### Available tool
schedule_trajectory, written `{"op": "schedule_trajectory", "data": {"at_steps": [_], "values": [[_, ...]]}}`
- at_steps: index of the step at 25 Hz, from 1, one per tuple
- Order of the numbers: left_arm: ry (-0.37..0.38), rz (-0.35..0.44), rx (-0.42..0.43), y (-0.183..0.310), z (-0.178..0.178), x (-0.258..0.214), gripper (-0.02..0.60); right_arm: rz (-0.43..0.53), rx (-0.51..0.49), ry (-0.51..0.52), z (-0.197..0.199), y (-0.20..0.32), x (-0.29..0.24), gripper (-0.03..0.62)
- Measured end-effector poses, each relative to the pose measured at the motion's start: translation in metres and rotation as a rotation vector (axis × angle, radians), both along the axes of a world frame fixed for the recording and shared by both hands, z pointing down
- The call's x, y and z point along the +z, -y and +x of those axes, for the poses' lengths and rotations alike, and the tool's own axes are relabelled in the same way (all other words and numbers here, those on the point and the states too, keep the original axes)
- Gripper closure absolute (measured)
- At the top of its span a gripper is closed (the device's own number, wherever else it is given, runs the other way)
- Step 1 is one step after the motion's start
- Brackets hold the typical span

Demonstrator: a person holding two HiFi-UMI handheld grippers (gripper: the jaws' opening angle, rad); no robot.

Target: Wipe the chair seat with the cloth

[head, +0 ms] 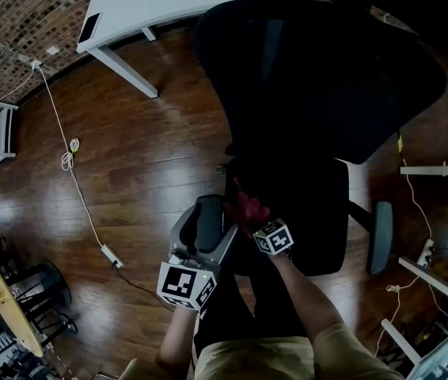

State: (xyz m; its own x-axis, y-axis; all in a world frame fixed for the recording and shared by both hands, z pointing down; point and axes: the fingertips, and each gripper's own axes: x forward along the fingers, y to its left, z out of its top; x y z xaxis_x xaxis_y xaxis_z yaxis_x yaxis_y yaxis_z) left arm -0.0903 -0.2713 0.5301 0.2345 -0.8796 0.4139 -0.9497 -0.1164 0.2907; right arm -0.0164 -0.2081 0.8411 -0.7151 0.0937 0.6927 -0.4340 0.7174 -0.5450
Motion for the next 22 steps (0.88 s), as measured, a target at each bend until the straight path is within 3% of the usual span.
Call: {"op": "schedule_trajectory", "data": {"at_steps": [3,5,7,9,12,15,17,20,22], "values": [[0.010,-0.006,0.019,-0.005,-0.003,0.001,0.253,0.014,-0.105,-0.026,-0.044,-0.026,0.009,0.572],[0.012,-0.016,0.033,-0.007,-0.004,0.004,0.253,0.044,-0.121,-0.106,-0.036,-0.027,0.027,0.572],[0.011,-0.019,0.048,-0.008,-0.003,0.008,0.253,0.136,-0.099,-0.221,0.000,-0.008,0.036,0.572],[0.004,-0.016,0.056,-0.005,0.000,0.015,0.253,0.249,-0.064,-0.425,0.071,0.027,0.048,0.572],[-0.022,-0.040,0.056,-0.005,0.007,0.026,0.254,0.307,0.099,-0.722,0.217,0.069,0.055,0.572],[-0.038,-0.045,0.069,-0.006,0.015,0.032,0.259,0.344,0.256,-0.911,0.327,0.098,0.035,0.572],[-0.039,-0.046,0.072,-0.008,0.017,0.036,0.259,0.334,0.300,-0.950,0.356,0.102,0.029,0.572],[-0.042,-0.049,0.071,-0.009,0.022,0.039,0.259,0.295,0.355,-0.942,0.352,0.097,0.033,0.572],[-0.041,-0.042,0.073,-0.007,0.025,0.036,0.259,0.204,0.421,-0.763,0.305,0.085,0.040,0.572]]}}
